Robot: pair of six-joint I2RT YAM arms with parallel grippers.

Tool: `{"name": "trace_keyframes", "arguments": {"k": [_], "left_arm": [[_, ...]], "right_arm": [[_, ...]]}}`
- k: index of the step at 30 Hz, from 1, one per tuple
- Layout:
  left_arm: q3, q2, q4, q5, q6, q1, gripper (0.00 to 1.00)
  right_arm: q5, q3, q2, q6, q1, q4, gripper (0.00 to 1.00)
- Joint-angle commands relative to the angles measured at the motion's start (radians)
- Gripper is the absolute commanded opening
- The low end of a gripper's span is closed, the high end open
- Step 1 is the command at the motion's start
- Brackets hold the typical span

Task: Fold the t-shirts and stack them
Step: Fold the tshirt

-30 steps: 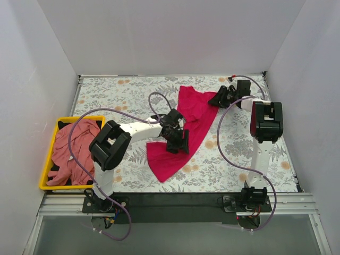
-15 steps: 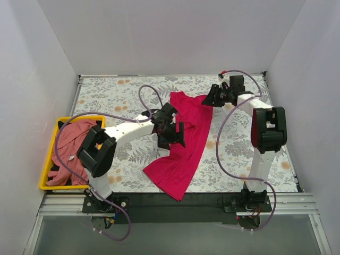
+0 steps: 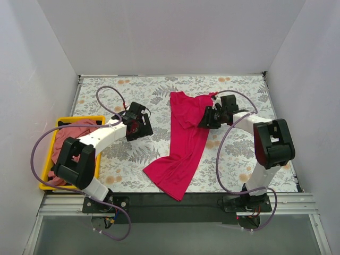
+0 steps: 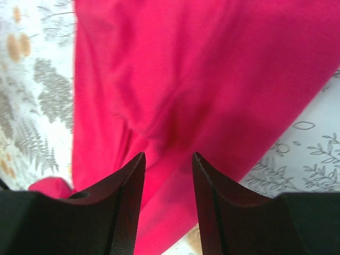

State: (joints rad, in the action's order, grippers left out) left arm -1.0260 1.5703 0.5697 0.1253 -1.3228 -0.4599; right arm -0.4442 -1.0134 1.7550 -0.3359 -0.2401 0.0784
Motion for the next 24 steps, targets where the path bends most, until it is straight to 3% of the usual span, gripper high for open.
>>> {"name": "trace_keyframes", "arguments": {"k": [1, 9, 14, 17, 19, 24], "left_arm": [[0.050, -0.107, -0.100, 0.175, 0.063, 0.000, 0.72], [0.181, -0.164, -0.231, 0.286, 0.120, 0.000, 0.72], [0.159, -0.150, -0.237, 0.266, 0.131, 0.001, 0.72], [0.167, -0.151, -0.252, 0.208, 0.135, 0.001, 0.72], [0.170, -0.151, -0.258, 0.147, 0.140, 0.001, 0.72], [0.172, -0.153, -0.255, -0.047, 0.125, -0.003, 0.73]], "right_arm": [[0.013, -0.033, 0.055, 0.024, 0.007, -0.048, 0.47], [0.088, -0.213, 0.268, 0.150, 0.038, -0.046, 0.47], [0.113, -0.547, 0.406, 0.207, 0.065, 0.041, 0.48], [0.098, -0.634, 0.425, 0.216, 0.061, 0.127, 0.49], [0.102, -0.593, 0.348, 0.209, 0.047, 0.133, 0.49], [0.167, -0.259, 0.056, 0.164, 0.004, 0.141, 0.49]]}}
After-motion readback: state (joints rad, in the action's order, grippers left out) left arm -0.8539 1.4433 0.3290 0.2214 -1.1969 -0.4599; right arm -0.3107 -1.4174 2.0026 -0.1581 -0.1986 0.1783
